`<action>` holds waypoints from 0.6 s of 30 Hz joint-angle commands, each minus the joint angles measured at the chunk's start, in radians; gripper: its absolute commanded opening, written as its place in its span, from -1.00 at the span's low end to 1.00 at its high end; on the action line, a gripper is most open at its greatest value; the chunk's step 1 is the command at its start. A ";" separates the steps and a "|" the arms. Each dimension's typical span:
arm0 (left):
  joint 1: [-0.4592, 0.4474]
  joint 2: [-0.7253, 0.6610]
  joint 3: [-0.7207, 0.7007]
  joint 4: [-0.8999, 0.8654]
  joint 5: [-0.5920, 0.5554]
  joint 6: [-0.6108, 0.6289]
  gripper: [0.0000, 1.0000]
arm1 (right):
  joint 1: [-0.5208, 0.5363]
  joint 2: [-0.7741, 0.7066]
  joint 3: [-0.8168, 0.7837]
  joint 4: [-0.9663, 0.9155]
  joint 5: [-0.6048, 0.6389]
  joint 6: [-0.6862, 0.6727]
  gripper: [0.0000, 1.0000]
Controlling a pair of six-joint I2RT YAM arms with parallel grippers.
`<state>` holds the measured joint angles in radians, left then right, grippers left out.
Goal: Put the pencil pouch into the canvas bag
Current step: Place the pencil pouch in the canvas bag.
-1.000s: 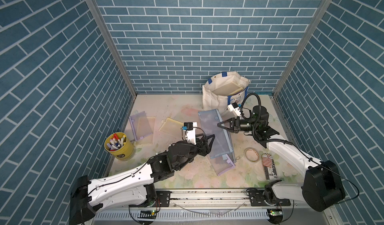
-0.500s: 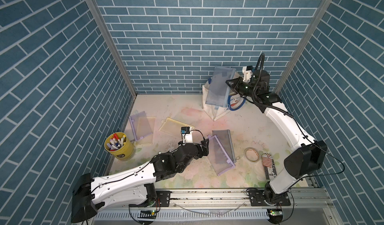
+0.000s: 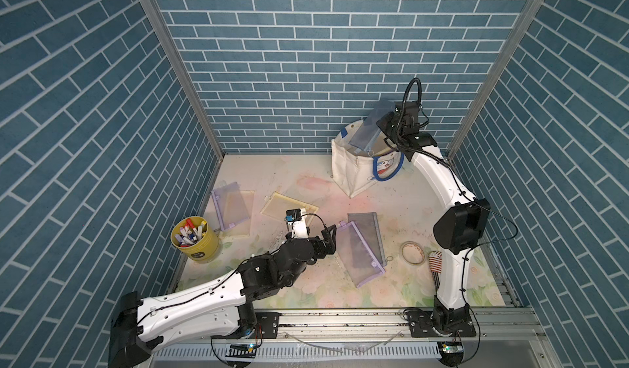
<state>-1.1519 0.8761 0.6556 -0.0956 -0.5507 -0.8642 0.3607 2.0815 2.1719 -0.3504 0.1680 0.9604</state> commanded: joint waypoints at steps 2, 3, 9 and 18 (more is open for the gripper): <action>-0.005 -0.027 -0.023 -0.001 -0.036 0.015 0.99 | -0.003 0.012 0.043 -0.059 0.080 -0.011 -1.00; -0.004 -0.032 -0.026 -0.001 -0.041 0.015 0.99 | -0.001 0.011 0.028 -0.064 0.073 -0.008 -1.00; -0.004 -0.032 -0.038 0.013 -0.066 0.017 0.99 | 0.009 -0.016 -0.106 -0.035 0.030 0.021 -1.00; -0.004 -0.044 -0.072 0.046 -0.079 0.014 0.99 | 0.017 -0.023 -0.173 -0.075 -0.002 0.015 -0.96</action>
<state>-1.1522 0.8433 0.5976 -0.0708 -0.6075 -0.8581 0.3695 2.0834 2.0235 -0.3916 0.1795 0.9634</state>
